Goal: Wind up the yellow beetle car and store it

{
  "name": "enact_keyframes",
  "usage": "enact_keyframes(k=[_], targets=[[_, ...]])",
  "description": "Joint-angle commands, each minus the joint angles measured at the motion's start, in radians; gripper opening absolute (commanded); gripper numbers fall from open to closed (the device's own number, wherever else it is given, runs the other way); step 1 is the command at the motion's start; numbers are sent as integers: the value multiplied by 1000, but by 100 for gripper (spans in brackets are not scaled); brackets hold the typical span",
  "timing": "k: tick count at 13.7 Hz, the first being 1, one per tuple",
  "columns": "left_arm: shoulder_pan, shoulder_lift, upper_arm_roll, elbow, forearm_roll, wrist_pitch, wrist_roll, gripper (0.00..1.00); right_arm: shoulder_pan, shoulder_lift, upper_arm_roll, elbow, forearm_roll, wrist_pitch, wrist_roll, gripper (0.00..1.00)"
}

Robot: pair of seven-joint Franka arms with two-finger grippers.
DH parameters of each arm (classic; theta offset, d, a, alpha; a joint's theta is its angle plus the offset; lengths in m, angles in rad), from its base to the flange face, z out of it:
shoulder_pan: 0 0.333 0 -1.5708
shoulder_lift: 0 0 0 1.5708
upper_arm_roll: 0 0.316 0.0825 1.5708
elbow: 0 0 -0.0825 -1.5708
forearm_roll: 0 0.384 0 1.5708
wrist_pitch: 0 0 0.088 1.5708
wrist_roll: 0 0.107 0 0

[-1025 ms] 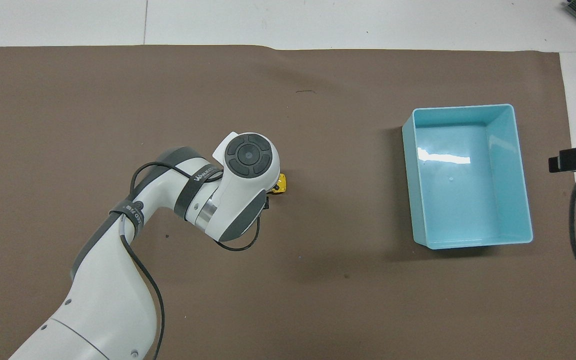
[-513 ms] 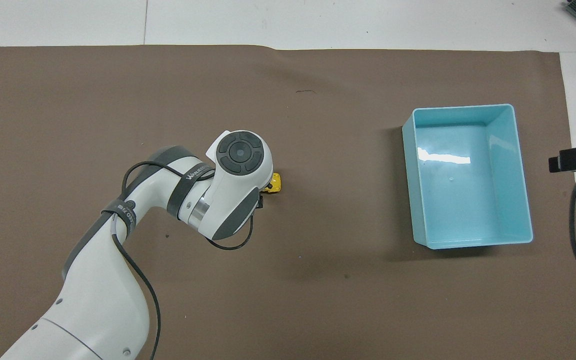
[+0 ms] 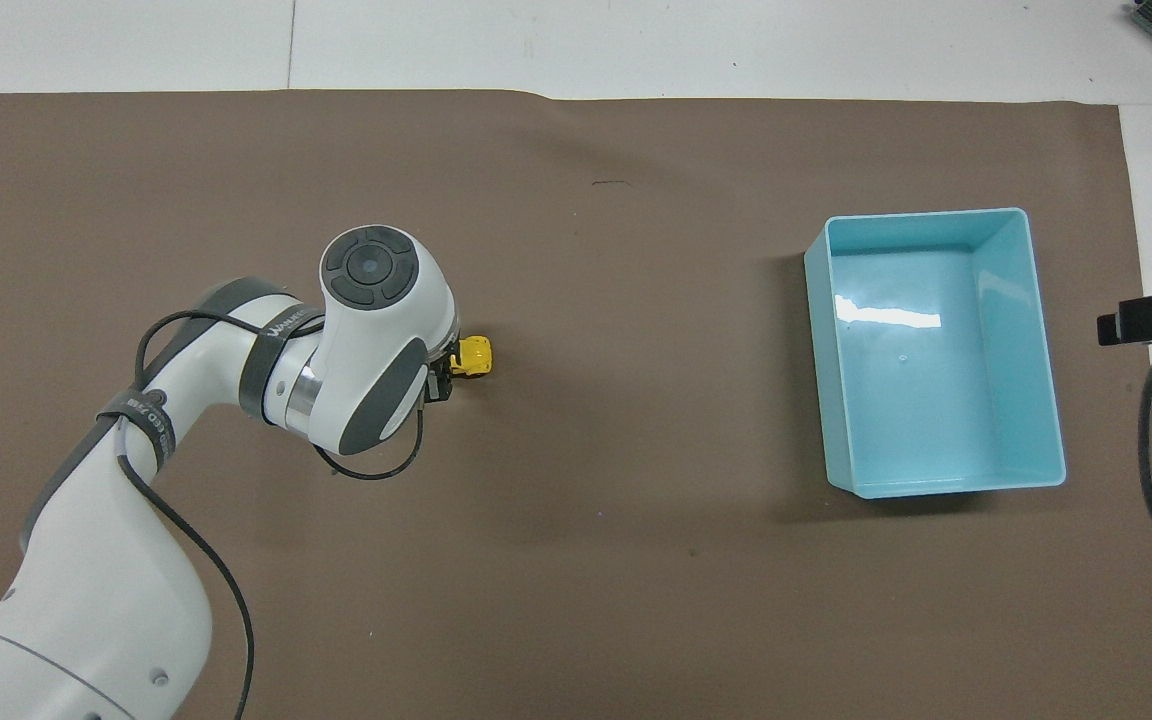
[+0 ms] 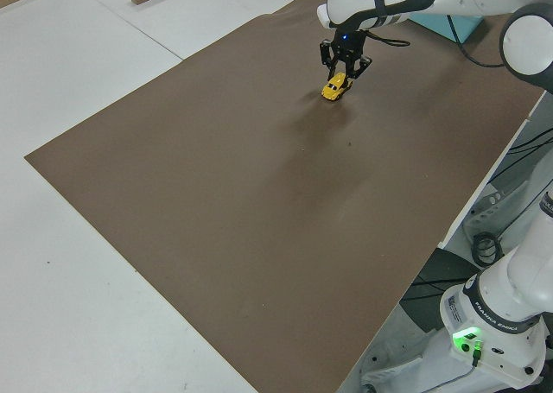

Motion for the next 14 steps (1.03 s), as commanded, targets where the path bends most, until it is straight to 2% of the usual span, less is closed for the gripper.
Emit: enact_keyframes(k=[1,3,4,5,8,10,14], targets=[[31,66,14,-12,23,72,32,33,3,-5,1,0,-4,-14,17,100],[31,66,14,-11,23,71,32,37,3,-5,1,0,-4,-14,17,100],[31,65,14,-9,25,70,34,71,1,-5,0,0,-4,-14,17,100],[31,59,14,0,31,67,34,100,1,-5,0,0,-4,-14,17,100],[25,-53,10,23,31,-52,49,100,3,-5,0,0,-4,-14,17,100],[19,-60,5,75,23,-115,49,100,3,-5,0,0,-4,-12,17,100],[17,-67,5,100,23,-110,51,100,1,-5,0,0,-4,-14,17,100]])
